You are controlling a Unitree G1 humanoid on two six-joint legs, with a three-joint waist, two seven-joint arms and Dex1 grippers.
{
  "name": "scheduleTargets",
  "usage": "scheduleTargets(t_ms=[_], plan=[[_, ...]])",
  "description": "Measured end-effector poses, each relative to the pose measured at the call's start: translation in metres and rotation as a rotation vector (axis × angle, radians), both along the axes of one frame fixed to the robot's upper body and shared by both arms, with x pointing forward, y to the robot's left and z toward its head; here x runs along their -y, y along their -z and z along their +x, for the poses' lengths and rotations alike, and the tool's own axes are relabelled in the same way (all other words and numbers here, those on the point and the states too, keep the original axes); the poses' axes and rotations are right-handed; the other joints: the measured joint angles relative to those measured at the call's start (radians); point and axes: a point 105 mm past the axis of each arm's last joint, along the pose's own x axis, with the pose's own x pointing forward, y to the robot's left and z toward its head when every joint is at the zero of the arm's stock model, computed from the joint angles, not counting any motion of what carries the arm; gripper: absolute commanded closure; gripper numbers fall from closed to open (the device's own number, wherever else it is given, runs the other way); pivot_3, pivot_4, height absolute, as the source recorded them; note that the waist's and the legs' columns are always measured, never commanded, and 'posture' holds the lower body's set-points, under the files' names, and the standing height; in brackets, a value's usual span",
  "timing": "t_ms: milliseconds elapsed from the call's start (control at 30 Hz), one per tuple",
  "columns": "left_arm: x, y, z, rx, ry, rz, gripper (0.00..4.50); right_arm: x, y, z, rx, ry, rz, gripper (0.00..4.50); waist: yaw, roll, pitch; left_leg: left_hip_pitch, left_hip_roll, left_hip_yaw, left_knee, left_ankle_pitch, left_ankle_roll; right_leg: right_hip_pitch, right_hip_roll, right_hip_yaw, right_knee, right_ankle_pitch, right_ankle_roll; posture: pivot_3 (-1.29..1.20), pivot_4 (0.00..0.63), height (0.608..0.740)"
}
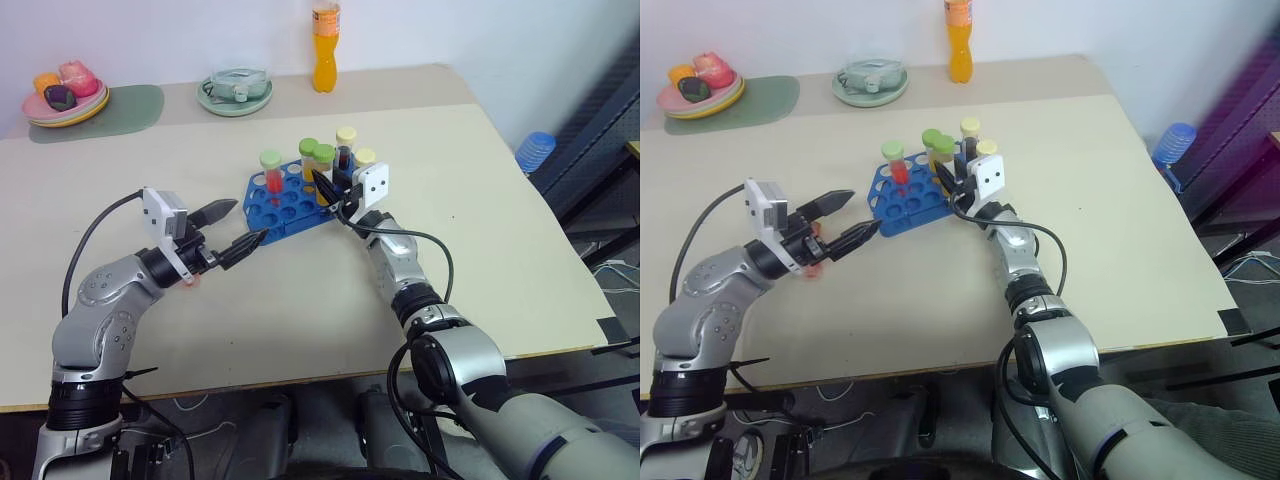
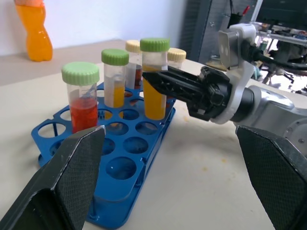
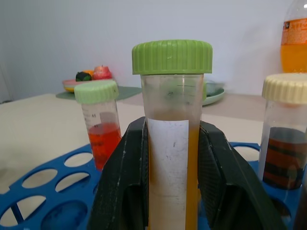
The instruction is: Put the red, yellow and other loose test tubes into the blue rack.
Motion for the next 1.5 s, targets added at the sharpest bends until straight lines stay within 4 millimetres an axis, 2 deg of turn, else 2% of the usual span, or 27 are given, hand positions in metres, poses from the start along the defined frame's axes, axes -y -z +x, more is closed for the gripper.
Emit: scheduleTargets(t_ms=[67,300,500,733,900,1000,1067,1200,1367,1500], plan=[[0.0,0.0,0.0,-0.001,0.002,-0.004,0.0,0.0,0.0,-0.001,0.002,-0.005,0.0,3.7,0.0,0.0,0.0,0.0,0.0,0.0,0.0,0.0,0.0,0.0,0.0,0.0,0.0,0.0,0.0,0.0,0.15,0.74],[-0.001,0.004,-0.002,-0.016,0.0,-0.008,0.0,0.004,0.001,-0.005,0.046,0.001,-0.009,0.37,-0.001,0.0,0.0,0.0,0.0,0.0,0.0,0.0,0.0,0.0,0.0,0.0,0.0,0.0,0.0,0.0,0.15,0.74],[-0.005,0.003,-0.002,-0.008,-0.014,-0.021,0.0,0.009,0.0,-0.007,0.095,0.017,-0.067,0.37,-0.001,0.0,0.0,0.0,0.0,0.0,0.0,0.0,0.0,0.0,0.0,0.0,0.0,0.0,0.0,0.0,0.15,0.74],[-0.028,0.001,0.004,-0.009,-0.191,-0.129,0.0,0.021,0.003,-0.026,0.171,-0.11,-0.2,0.37,0.003,0.0,0.0,0.0,0.0,0.0,0.0,0.0,0.0,0.0,0.0,0.0,0.0,0.0,0.0,0.0,0.15,0.74],[-0.053,0.004,0.01,-0.013,-0.441,-0.109,0.0,0.057,0.011,-0.048,0.113,-0.191,-0.295,0.37,0.015,0.0,0.0,0.0,0.0,0.0,0.001,0.0,0.001,0.0,0.0,0.0,0.0,0.0,0.0,0.0,0.15,0.74],[-0.065,0.005,0.012,-0.053,-0.59,-0.097,0.0,0.08,0.006,-0.066,0.059,-0.258,-0.365,0.37,0.026,0.0,0.0,0.0,0.0,0.0,0.001,-0.003,0.005,0.0,0.0,0.0,0.0,0.0,0.0,0.0,0.15,0.74],[-0.073,0.006,0.014,-0.1,-0.666,-0.099,0.0,0.087,-0.007,-0.075,0.054,-0.301,-0.392,0.37,0.025,0.0,0.0,0.0,0.0,0.0,0.001,-0.004,0.006,0.0,0.0,0.0,0.0,0.0,0.0,0.0,0.15,0.74],[-0.086,0.014,0.027,-0.357,-0.84,-0.06,0.0,0.082,-0.035,-0.092,0.066,-0.407,-0.419,0.37,0.03,-0.001,0.0,-0.001,0.0,0.0,0.003,-0.004,0.007,0.001,0.0,0.0,0.001,0.0,0.0,0.0,0.15,0.74],[-0.09,0.003,0.039,-0.605,-0.918,-0.041,0.0,0.071,-0.054,-0.1,0.096,-0.457,-0.445,0.37,0.032,-0.002,0.0,-0.001,0.0,0.0,0.005,-0.004,0.006,0.002,0.0,-0.001,0.001,0.0,0.0,0.0,0.15,0.74],[-0.091,0.001,0.045,-0.746,-0.939,-0.035,0.0,0.066,-0.058,-0.102,0.093,-0.466,-0.447,0.37,0.028,-0.003,0.0,-0.001,0.0,0.0,0.005,-0.002,0.003,0.002,0.0,-0.002,0.001,0.0,0.0,0.0,0.15,0.74]])
